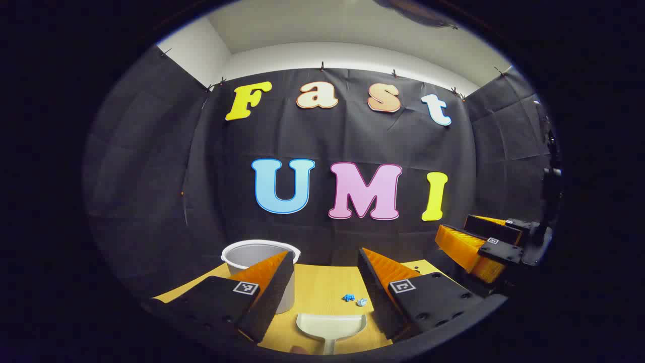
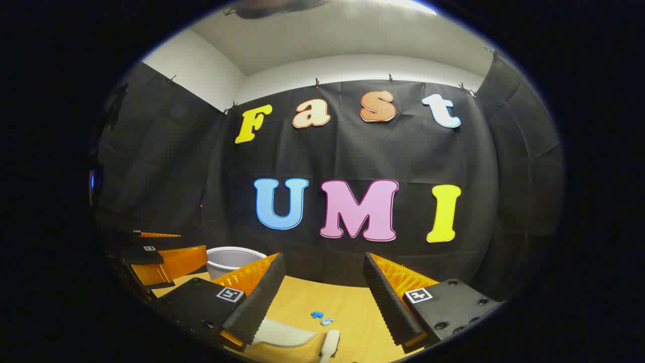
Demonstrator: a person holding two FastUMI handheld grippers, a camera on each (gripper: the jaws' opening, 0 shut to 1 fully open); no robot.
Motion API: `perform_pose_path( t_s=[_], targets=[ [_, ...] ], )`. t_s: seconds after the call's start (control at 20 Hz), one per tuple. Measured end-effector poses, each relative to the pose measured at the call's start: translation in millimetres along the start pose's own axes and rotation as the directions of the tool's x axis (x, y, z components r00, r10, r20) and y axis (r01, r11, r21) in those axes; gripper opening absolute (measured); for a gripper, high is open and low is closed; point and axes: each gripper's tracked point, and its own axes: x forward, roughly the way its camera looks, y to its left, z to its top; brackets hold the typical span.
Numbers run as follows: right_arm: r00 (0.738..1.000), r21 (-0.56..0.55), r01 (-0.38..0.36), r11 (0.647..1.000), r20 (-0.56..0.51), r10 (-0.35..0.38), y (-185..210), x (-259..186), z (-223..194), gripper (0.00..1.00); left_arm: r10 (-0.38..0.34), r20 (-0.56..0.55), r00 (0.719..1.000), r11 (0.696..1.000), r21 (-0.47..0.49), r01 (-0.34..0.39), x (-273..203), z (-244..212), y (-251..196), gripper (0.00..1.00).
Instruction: Pick up the small broom and dustpan from the desktop, sweep the trash into the dustpan with the broom, and then empty the trash into the garbage bin.
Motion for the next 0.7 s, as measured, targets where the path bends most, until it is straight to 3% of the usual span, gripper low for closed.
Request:
perform_pose_path(
  t_s=[0.2, 0.3, 0.7],
  targets=[
    [0.998, 0.043, -0.065, 0.997, -0.018, 0.065, 19, 4, -5, 0.99, 0.056, -0.003, 0.998, 0.998, 0.011, -0.056, -8, -2, 17, 0.77],
    [0.999, 0.033, -0.042, 0.999, -0.027, 0.043, 18, 7, -4, 0.99, 0.070, -0.011, 0.997, 0.997, 0.011, -0.070, -10, -5, 23, 0.77],
    [0.999, -0.022, 0.053, 0.998, 0.013, -0.053, 30, -5, 13, 0.97, -0.092, 0.020, 0.996, 0.996, -0.007, 0.092, -2, 4, 17, 0.77]
  ],
)
